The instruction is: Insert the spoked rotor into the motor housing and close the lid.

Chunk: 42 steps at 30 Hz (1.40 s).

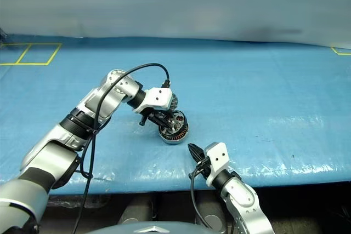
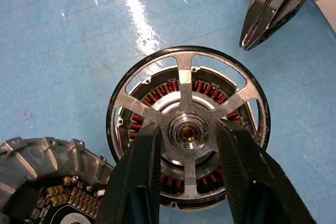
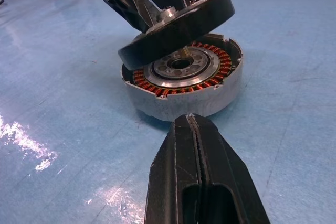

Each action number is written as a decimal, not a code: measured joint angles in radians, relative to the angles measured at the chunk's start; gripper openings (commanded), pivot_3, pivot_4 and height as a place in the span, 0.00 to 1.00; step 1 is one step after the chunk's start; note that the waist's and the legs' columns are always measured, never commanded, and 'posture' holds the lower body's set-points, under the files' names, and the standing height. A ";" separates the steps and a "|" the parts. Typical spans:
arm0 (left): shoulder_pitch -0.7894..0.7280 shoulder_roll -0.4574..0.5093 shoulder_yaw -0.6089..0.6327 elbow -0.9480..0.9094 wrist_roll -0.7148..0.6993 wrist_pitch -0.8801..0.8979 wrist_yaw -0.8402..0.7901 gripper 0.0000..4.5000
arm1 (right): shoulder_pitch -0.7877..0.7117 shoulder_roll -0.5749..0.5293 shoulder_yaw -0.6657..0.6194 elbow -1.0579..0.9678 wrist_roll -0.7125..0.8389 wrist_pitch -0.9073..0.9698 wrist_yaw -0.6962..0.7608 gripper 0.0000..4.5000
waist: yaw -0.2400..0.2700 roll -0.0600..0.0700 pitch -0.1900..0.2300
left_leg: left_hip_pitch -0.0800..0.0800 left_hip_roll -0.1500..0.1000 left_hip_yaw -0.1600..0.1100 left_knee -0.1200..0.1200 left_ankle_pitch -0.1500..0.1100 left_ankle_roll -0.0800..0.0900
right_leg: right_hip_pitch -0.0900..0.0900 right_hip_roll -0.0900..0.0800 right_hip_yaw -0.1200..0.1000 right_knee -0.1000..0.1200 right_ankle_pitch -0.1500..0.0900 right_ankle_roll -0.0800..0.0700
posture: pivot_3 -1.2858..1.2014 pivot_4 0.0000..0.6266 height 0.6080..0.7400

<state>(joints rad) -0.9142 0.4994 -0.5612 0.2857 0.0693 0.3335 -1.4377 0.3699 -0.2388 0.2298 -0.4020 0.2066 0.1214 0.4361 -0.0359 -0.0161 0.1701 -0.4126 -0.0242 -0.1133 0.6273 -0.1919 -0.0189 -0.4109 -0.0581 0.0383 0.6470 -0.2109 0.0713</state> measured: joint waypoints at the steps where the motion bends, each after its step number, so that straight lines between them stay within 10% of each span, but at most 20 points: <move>1: 0.000 -0.001 0.000 0.003 0.002 -0.001 -0.003 0.28 | 0.001 0.001 0.000 0.001 0.000 -0.007 0.000 0.00 | 0.000 0.000 0.000 | 0.000 0.000 0.000 0.000 0.000 0.000 | 0.000 0.000 0.000 0.000 0.000 0.000 | 0.52 0.24 1.00; 28: -0.014 -0.010 -0.016 0.030 0.068 -0.033 -0.040 0.28 | -0.011 0.012 0.008 0.041 -0.022 -0.026 -0.009 0.00 | -0.001 0.000 0.000 | 0.000 0.000 0.000 0.000 0.000 0.000 | 0.000 0.000 0.000 0.000 0.000 0.000 | 0.52 0.24 1.00; 37: -0.020 -0.021 -0.019 0.047 0.079 -0.037 -0.069 0.95 | -0.011 0.012 0.008 0.041 -0.027 -0.026 -0.022 0.00 | 0.000 0.000 0.000 | 0.000 0.000 0.000 0.000 0.000 0.000 | 0.000 0.000 0.000 0.000 0.000 0.000 | 0.52 0.24 1.00; 42: -0.019 -0.027 -0.010 0.022 0.030 -0.011 -0.107 0.99 | -0.011 0.012 0.005 0.041 -0.029 -0.026 -0.026 0.00 | -0.001 0.000 0.000 | 0.000 0.000 0.000 0.000 0.000 0.000 | 0.000 0.000 0.000 0.001 0.000 0.000 | 0.52 0.24 1.00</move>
<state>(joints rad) -0.9333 0.4723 -0.5714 0.3075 0.0989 0.3225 -1.5442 0.3593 -0.2272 0.2353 -0.3611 0.1772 0.0953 0.4102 -0.0366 -0.0161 0.1701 -0.4125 -0.0242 -0.1134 0.6275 -0.1918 -0.0189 -0.4109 -0.0580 0.0383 0.6476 -0.2109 0.0712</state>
